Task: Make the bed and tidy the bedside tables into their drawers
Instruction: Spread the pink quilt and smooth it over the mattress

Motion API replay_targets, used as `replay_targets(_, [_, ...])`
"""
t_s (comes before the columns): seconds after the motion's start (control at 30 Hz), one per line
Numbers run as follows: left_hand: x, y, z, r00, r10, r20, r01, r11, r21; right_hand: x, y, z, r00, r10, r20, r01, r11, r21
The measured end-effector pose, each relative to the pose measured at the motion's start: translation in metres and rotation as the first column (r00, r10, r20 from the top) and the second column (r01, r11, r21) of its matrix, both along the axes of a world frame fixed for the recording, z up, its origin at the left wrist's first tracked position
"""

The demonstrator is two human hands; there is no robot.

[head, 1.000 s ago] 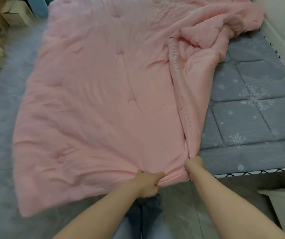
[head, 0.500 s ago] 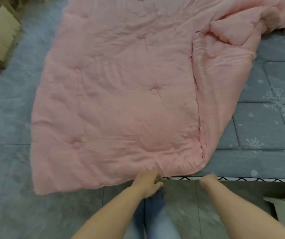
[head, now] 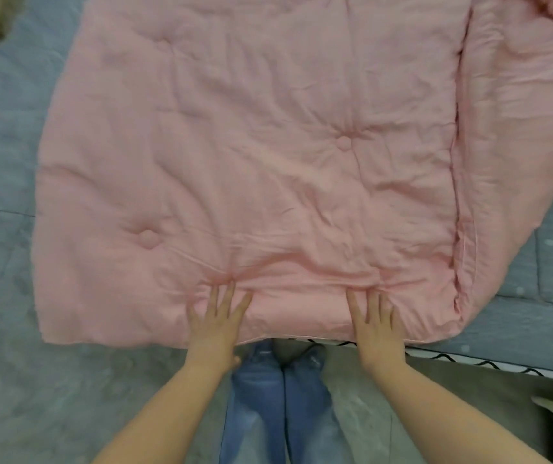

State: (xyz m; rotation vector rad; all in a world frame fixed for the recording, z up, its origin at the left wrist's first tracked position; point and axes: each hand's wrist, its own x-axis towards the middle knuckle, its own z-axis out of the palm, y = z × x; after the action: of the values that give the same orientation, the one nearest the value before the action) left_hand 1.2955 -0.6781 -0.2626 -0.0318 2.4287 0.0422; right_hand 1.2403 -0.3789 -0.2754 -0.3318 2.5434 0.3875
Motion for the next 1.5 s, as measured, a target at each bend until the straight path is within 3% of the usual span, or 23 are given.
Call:
replay_targets(0.1, [0.0,0.0,-0.025,0.985,-0.01,-0.17,0.008,1.0,-0.016,-0.021,0.003,-0.002,0.997,0.048,-0.06,-0.045,0.998,0.051])
replay_targets(0.2, [-0.001,-0.012,-0.045,0.879,-0.073,-0.471,0.077,0.997,-0.011,-0.049,0.007,0.005,0.996,0.067,0.065,-0.068,0.998,0.012])
replay_targets(0.33, [0.002,-0.041,-0.039,0.821,-0.089,-0.564,0.116,0.993,0.011,-0.049,-0.015,0.015,0.984,-0.017,0.18,0.041,0.991,-0.126])
replay_targets(0.5, [0.034,-0.085,-0.032,0.891,-0.111,-0.441,0.135,0.991,0.023,0.008,-0.055,0.021,0.968,-0.078,0.237,0.139,0.958,-0.25])
replay_targets(0.57, [0.027,-0.091,-0.028,0.962,-0.105,-0.252,0.135,0.985,0.105,0.0,-0.051,0.016,0.926,-0.11,0.362,0.204,0.951,-0.233])
replay_targets(0.67, [0.001,-0.076,-0.007,0.995,0.011,0.097,-0.026,0.987,0.16,-0.01,-0.038,0.023,0.819,-0.146,0.555,0.25,0.961,-0.116])
replay_targets(0.73, [-0.01,-0.061,0.004,0.904,0.057,0.424,-0.154,0.968,0.198,-0.01,-0.036,0.038,0.777,-0.203,0.596,0.33,0.938,-0.111])
replay_targets(0.8, [-0.014,-0.043,0.013,0.735,0.166,0.657,-0.361,0.916,0.173,-0.009,-0.031,0.058,0.751,-0.257,0.608,0.447,0.876,-0.18])
replay_targets(0.87, [-0.016,-0.022,0.024,0.73,0.163,0.664,-0.354,0.921,0.164,-0.012,-0.019,0.08,0.776,-0.287,0.561,0.485,0.841,-0.24])
replay_targets(0.93, [-0.028,0.001,0.038,0.85,0.099,0.517,-0.247,0.942,0.227,-0.02,-0.003,0.101,0.806,-0.287,0.518,0.459,0.855,-0.24])
replay_targets(1.03, [-0.061,0.044,0.069,0.917,0.099,0.385,-0.237,0.914,0.329,-0.037,0.027,0.135,0.836,-0.314,0.45,0.459,0.85,-0.259])
replay_targets(1.2, [-0.115,0.111,0.123,0.915,0.1,0.391,-0.261,0.885,0.386,-0.066,0.074,0.181,0.814,-0.442,0.376,0.56,0.768,-0.31])
replay_targets(1.33, [-0.139,0.177,0.154,0.862,0.042,0.506,-0.308,0.836,0.455,-0.071,0.134,0.204,0.802,-0.493,0.337,0.596,0.692,-0.407])
replay_targets(1.5, [-0.143,0.271,0.157,0.926,0.237,0.295,-0.366,0.759,0.538,-0.063,0.232,0.204,0.778,-0.561,0.282,0.617,0.6,-0.509])
